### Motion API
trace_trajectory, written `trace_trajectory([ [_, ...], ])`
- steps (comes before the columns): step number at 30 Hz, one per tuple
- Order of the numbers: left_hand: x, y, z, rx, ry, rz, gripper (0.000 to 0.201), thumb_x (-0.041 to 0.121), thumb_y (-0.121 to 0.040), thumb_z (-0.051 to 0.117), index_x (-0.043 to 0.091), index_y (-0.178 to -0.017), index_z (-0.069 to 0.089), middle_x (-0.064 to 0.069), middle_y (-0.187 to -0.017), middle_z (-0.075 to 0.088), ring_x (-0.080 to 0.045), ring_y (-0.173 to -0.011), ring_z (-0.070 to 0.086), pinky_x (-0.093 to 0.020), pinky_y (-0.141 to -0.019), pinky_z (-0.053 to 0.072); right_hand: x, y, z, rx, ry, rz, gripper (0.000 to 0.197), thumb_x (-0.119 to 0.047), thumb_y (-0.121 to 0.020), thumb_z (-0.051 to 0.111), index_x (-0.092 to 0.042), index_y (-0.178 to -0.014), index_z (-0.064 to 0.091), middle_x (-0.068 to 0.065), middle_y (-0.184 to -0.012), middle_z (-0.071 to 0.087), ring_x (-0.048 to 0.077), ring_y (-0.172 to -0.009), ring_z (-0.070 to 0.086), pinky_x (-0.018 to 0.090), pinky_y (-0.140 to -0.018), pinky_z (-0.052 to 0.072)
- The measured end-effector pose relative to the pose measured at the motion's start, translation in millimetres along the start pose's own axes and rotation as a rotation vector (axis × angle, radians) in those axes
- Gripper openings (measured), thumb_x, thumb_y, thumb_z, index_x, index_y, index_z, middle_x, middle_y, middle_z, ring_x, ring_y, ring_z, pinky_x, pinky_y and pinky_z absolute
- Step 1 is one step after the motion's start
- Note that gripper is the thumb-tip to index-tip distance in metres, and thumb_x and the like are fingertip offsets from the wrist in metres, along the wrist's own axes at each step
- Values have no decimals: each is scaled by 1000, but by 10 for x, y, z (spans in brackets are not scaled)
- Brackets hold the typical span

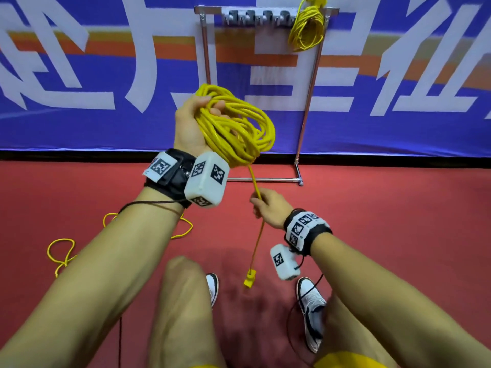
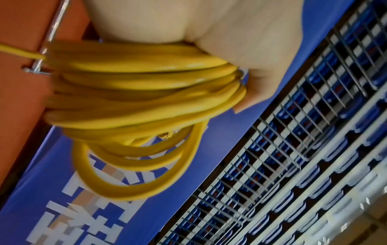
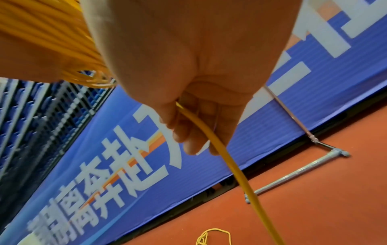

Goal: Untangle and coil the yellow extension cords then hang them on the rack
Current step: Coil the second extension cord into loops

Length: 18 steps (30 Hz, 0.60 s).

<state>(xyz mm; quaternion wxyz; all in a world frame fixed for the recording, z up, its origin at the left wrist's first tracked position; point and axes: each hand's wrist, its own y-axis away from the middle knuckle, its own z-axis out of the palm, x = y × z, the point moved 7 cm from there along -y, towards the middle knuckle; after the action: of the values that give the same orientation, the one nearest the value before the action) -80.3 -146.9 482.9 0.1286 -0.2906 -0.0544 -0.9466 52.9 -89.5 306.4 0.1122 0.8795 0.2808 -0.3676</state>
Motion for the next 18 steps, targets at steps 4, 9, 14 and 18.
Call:
trace_trajectory([
  [4,108,-134,-200,109,62,186,27,25,-90,57,11,-67,53,-2,-67,50,-22,-51,53,-26,-57,47,-253,216,9,26,4,-139,4,-16,-94,57,-17,-98,58,-2,-74,63,18,-65,59,27,-68,49],
  [9,260,-192,-628,442,-147,405,23,12,-74,76,13,-68,54,-3,-60,53,-19,-50,54,-28,-54,49,-202,432,115,-139,-523,100,17,-10,-99,55,-15,-83,54,1,-51,45,14,-44,50,25,-48,49],
  [14,267,-203,-809,511,-597,590,34,14,-69,83,20,-58,51,8,-57,50,-11,-50,45,-25,-52,43,-138,583,163,-271,-290,89,12,-15,-98,55,-16,-87,55,4,-64,57,17,-49,51,27,-48,45],
  [18,171,-265,-886,380,-958,677,34,13,-75,81,17,-55,53,10,-54,57,-1,-44,48,-20,-54,43,-426,539,-181,-129,204,-136,6,-24,-91,58,-24,-90,64,-3,-75,68,20,-73,61,30,-72,47],
])
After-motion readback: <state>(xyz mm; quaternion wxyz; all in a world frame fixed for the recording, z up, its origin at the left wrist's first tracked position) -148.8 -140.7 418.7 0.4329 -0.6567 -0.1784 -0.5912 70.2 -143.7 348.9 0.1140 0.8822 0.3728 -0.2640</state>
